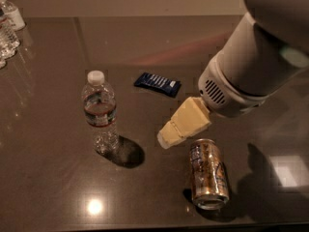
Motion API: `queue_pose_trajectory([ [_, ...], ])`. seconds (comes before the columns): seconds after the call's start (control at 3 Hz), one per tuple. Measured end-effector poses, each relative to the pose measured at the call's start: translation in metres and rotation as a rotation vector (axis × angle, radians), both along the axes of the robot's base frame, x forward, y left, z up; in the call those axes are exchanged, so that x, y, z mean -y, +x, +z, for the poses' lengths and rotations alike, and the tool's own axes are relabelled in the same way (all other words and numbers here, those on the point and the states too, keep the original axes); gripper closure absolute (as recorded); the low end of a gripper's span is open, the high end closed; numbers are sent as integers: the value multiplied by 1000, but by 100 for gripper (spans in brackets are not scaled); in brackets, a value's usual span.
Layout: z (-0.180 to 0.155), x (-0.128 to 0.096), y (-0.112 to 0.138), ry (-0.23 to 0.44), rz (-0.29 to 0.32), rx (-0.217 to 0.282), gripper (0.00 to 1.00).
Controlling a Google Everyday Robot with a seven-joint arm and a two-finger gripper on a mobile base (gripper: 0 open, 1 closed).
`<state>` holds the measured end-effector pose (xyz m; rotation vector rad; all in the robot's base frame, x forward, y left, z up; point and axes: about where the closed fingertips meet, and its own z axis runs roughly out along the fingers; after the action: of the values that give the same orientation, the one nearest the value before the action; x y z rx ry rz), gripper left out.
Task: Place orange can upright
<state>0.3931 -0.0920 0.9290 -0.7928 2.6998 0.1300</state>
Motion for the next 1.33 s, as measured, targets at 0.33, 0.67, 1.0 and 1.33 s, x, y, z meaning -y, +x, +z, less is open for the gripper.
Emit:
queue_pose_trajectory([
  [0.33, 0, 0, 0, -26, -15, -14, 0],
  [0.67, -13, 0, -6, -73, -62, -80, 0],
  [1.0, -39, 6, -16, -108, -145, -190, 0],
  [1.33, -62, 14, -28, -130, -242, -291, 0],
])
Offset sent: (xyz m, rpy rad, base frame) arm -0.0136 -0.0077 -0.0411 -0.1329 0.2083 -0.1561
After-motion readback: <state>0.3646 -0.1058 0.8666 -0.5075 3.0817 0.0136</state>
